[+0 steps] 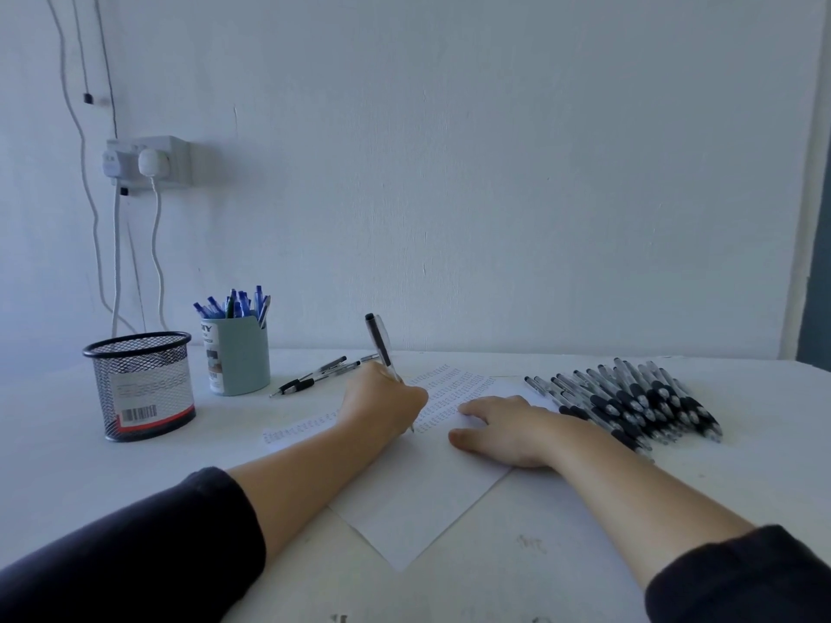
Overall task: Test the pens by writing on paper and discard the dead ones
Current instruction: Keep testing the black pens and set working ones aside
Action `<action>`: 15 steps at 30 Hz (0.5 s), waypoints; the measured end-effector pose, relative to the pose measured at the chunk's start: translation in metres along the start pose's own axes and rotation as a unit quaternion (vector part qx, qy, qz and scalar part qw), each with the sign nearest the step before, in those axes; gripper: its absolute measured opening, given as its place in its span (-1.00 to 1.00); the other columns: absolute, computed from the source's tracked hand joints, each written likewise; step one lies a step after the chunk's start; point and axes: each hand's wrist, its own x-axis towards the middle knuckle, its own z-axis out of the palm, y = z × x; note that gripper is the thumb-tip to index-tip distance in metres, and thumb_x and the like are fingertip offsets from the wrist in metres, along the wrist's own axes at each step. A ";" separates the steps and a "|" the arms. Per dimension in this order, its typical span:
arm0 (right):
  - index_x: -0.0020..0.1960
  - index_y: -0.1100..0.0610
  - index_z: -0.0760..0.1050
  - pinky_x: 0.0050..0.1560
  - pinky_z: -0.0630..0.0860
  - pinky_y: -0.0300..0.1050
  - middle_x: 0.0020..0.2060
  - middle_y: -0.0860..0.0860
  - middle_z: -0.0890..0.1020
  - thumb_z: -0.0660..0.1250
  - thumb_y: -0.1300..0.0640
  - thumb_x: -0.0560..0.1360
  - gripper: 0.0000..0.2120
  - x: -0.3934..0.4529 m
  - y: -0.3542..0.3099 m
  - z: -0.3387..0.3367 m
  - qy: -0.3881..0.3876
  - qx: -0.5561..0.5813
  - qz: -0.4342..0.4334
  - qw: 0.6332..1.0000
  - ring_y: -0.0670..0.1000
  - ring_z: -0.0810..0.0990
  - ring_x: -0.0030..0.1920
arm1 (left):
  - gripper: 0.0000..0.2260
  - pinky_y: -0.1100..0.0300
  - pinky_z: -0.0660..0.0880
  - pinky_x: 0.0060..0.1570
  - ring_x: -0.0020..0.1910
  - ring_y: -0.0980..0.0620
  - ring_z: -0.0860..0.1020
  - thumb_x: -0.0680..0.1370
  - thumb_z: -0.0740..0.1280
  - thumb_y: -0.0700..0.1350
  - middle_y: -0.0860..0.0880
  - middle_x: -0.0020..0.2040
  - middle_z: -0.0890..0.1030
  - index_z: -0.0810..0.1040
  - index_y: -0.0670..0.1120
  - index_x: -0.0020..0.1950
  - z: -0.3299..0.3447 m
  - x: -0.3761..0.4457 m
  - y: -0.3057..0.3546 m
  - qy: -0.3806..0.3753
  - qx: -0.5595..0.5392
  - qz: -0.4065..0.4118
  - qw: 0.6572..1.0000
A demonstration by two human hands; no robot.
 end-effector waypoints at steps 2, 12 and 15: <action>0.53 -0.15 0.07 0.47 0.08 0.04 0.54 -0.05 0.11 0.08 -0.27 0.55 -0.41 0.001 0.000 0.000 0.000 0.000 0.001 1.000 0.08 0.06 0.52 | -0.77 0.38 0.14 -0.54 -0.60 0.06 0.23 0.30 0.20 -0.27 0.02 -0.66 0.30 0.27 -0.08 -0.53 0.000 0.000 0.000 0.000 -0.003 -0.001 1.000; 0.52 -0.19 0.07 0.47 0.09 0.08 0.54 -0.06 0.11 0.09 -0.32 0.51 -0.38 0.008 0.003 0.003 0.002 -0.001 0.010 1.000 0.11 0.08 0.52 | -0.82 0.30 0.20 -0.48 -0.49 0.00 0.30 0.30 0.21 -0.27 -0.06 -0.53 0.36 0.31 -0.10 -0.49 0.000 -0.002 0.001 -0.005 0.001 0.012 1.000; 0.51 -0.21 0.07 0.47 0.10 0.09 0.54 -0.04 0.10 0.09 -0.33 0.50 -0.37 0.007 0.003 0.003 0.002 0.002 0.016 1.000 0.12 0.09 0.51 | -0.82 0.28 0.21 -0.47 -0.47 -0.01 0.31 0.30 0.21 -0.28 -0.06 -0.54 0.35 0.31 -0.10 -0.48 -0.001 -0.002 0.000 -0.004 -0.005 0.011 1.000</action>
